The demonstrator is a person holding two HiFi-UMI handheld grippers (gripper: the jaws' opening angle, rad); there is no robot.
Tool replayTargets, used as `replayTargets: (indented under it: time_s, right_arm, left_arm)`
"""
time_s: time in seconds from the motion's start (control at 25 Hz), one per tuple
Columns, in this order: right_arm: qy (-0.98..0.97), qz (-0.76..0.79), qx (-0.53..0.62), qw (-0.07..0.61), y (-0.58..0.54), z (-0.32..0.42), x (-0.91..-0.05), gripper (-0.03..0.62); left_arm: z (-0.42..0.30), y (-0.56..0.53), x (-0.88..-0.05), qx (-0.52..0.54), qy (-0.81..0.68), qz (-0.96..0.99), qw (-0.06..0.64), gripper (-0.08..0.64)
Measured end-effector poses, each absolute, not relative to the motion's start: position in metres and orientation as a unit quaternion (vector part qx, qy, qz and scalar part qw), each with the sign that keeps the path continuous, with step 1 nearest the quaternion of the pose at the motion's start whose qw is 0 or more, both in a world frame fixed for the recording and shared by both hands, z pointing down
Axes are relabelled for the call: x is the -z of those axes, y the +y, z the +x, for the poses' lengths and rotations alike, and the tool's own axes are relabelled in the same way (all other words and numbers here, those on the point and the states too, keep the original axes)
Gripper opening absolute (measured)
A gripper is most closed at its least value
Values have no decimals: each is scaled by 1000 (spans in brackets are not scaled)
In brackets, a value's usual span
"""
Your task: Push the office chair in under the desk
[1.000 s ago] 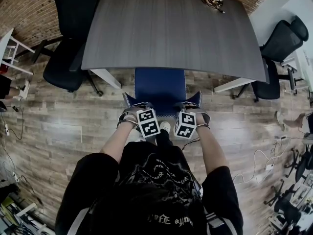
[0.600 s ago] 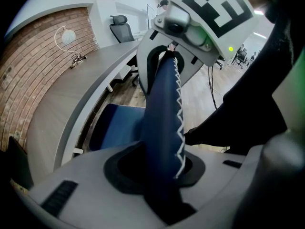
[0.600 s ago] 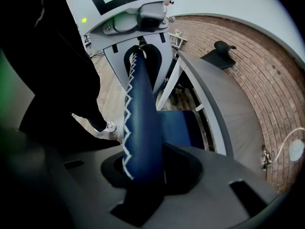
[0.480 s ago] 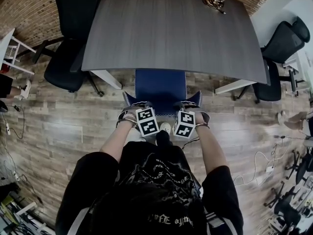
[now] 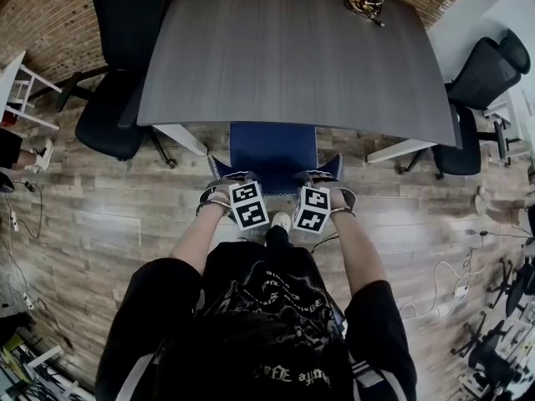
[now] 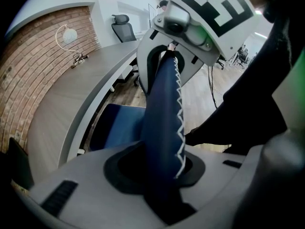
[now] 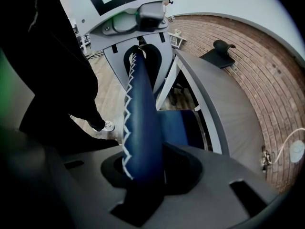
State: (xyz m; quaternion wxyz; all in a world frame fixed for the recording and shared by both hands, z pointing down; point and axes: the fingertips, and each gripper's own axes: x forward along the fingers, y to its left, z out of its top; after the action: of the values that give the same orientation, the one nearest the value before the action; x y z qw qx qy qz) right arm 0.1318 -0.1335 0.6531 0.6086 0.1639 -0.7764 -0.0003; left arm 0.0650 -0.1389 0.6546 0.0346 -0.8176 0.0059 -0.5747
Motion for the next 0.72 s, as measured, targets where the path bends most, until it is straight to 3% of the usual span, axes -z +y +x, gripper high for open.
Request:
replayTargets:
  time_s: [0.72]
  right_arm:
    - [-775,164,4,611,-159,140,-659,104]
  left_arm:
    - [71,-166,-656,574,9,-818,34,107]
